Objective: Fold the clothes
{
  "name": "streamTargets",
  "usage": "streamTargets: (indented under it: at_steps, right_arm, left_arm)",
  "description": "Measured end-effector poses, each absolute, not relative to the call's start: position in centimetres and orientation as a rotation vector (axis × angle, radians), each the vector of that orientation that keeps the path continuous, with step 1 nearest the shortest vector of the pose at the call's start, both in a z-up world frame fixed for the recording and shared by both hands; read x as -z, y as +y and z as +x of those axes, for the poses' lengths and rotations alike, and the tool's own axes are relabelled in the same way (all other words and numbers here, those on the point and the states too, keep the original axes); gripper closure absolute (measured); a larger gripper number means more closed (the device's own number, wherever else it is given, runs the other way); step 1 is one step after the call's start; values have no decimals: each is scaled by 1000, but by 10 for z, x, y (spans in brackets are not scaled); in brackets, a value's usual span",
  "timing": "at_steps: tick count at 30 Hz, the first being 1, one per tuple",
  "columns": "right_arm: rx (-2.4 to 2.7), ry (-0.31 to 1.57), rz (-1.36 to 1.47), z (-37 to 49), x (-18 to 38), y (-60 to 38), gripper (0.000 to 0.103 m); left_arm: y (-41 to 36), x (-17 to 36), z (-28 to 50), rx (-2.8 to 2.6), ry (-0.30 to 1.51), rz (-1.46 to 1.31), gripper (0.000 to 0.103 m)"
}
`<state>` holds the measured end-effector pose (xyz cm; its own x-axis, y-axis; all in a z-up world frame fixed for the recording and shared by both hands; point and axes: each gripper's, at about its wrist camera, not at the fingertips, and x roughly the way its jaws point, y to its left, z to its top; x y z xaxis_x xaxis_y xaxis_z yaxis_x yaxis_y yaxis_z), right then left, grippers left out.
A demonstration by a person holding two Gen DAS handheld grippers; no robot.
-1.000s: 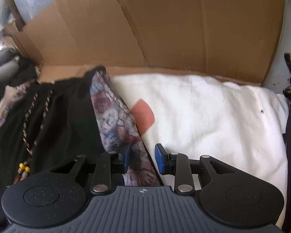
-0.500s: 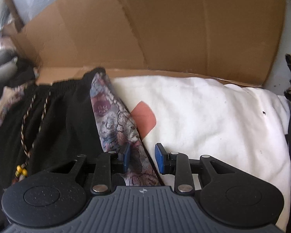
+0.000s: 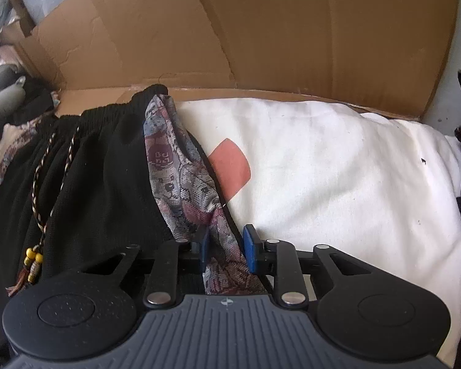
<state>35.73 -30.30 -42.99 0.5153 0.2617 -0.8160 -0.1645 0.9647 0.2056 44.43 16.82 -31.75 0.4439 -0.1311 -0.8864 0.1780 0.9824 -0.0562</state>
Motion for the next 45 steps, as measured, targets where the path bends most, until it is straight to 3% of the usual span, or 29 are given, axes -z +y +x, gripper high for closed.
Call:
streamTargets:
  at_steps: [1, 2, 11, 12, 13, 17, 20, 24, 26, 45]
  right_arm:
    - [-262, 999, 94, 358, 429, -301, 96]
    - [-268, 997, 77, 358, 429, -299, 97]
    - [-238, 964, -22, 360, 418, -300, 100]
    - [-230, 957, -28, 360, 416, -301, 100]
    - [-222, 951, -31, 361, 413, -303, 100]
    - [-181, 913, -64, 362, 404, -306, 100]
    - [-167, 957, -75, 368, 413, -305, 99]
    - [-195, 961, 82, 370, 412, -322, 95]
    - [-194, 938, 117, 363, 402, -335, 88]
    - [-133, 1012, 206, 238, 400, -392, 85]
  left_arm:
    - [167, 321, 443, 201, 1101, 56, 51]
    - [166, 324, 443, 206, 1110, 66, 51]
    - [161, 348, 437, 216, 1150, 142, 51]
    - [159, 350, 437, 219, 1151, 166, 58]
    - [157, 351, 437, 219, 1152, 189, 73]
    - [153, 350, 438, 204, 1149, 226, 86]
    - [150, 351, 437, 191, 1145, 238, 86]
    - [152, 349, 434, 181, 1150, 194, 77]
    - [156, 346, 430, 190, 1151, 178, 71]
    - [185, 327, 360, 228, 1155, 91, 69]
